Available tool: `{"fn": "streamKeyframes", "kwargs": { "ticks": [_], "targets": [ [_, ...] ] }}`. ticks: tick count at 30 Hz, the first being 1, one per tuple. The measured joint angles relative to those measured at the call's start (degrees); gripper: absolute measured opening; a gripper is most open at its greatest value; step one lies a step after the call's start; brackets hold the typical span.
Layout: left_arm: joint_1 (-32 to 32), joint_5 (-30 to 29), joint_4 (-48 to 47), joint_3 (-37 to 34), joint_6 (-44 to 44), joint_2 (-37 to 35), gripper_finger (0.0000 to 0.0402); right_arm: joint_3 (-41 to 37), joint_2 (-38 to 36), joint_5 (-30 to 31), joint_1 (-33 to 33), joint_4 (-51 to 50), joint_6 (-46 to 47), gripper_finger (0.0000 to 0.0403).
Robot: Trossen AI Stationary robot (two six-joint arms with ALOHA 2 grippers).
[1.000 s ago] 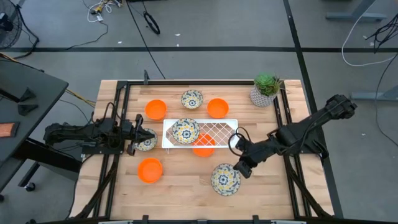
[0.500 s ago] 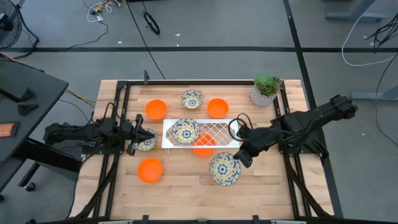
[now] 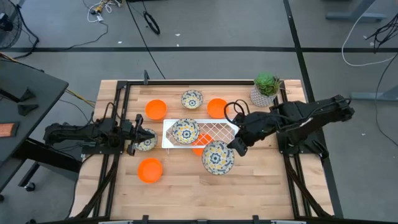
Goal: Pick & Place Mini bowls
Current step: Stack the white patterned bowl on the white patterned bowl on the shelf
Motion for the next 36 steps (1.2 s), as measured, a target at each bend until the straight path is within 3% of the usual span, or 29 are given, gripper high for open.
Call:
{"fn": "streamKeyframes", "kwargs": {
  "ticks": [21,36],
  "targets": [
    [0.0,0.0,0.0,0.0,0.0,0.0,0.0023,1.9,2.4,-0.5,-6.6,3.9,7.6,0.0000],
    [0.0,0.0,0.0,0.0,0.0,0.0,0.0023,7.0,2.4,-5.8,-15.5,3.0,3.8,0.0000]
  ]
}}
